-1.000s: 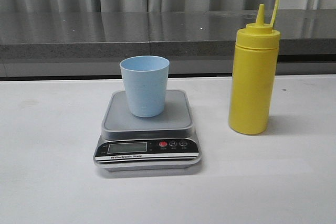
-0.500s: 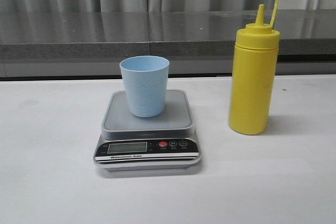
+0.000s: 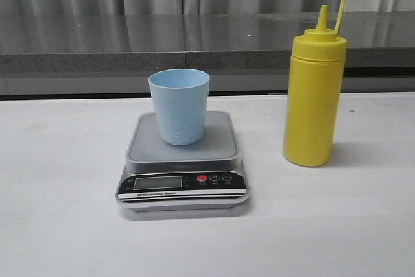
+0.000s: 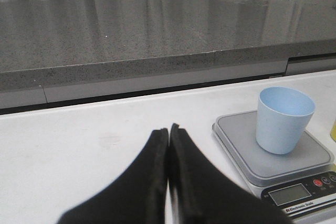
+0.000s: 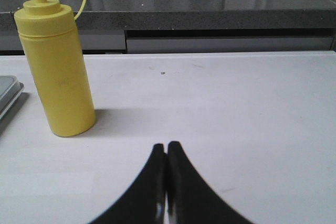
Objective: Pour seasoning into cup on scale with both arms
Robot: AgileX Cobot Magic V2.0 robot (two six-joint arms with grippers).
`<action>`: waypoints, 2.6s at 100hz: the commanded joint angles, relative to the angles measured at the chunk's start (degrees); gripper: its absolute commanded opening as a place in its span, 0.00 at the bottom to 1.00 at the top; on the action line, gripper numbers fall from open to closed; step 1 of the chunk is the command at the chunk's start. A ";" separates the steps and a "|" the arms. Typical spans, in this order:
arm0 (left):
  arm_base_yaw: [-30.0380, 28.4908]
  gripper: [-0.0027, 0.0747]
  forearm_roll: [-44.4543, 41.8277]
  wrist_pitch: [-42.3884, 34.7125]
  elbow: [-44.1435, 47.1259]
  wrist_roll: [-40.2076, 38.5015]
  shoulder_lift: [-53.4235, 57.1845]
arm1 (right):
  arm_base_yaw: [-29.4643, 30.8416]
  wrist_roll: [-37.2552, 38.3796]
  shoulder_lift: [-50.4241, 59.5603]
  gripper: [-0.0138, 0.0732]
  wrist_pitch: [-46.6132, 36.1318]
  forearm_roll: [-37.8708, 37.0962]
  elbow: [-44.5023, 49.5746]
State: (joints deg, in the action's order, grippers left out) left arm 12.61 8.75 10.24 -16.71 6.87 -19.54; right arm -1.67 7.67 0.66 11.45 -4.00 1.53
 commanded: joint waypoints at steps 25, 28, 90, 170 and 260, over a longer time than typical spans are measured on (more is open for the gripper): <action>-0.25 0.01 0.49 -4.70 -1.68 -0.58 -0.35 | 0.31 0.12 1.09 0.08 -4.96 -0.80 -1.17; -0.25 0.01 0.49 -4.70 -1.68 -0.58 -0.35 | 0.31 0.12 1.09 0.08 -4.96 -0.80 -1.17; -3.23 0.01 -6.64 -4.82 0.55 -0.58 3.12 | 0.31 0.12 1.09 0.08 -4.96 -0.80 -1.17; -12.25 0.01 -6.73 -9.40 18.02 -2.40 21.46 | 0.31 0.12 1.09 0.08 -4.96 -0.80 -1.17; -12.25 0.01 -7.19 -9.61 19.07 -3.77 21.46 | 0.31 0.12 1.09 0.08 -4.96 -0.80 -1.17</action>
State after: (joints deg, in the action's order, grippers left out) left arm 0.59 1.56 5.15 0.00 3.78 0.22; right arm -1.67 7.67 0.66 11.23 -4.04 1.63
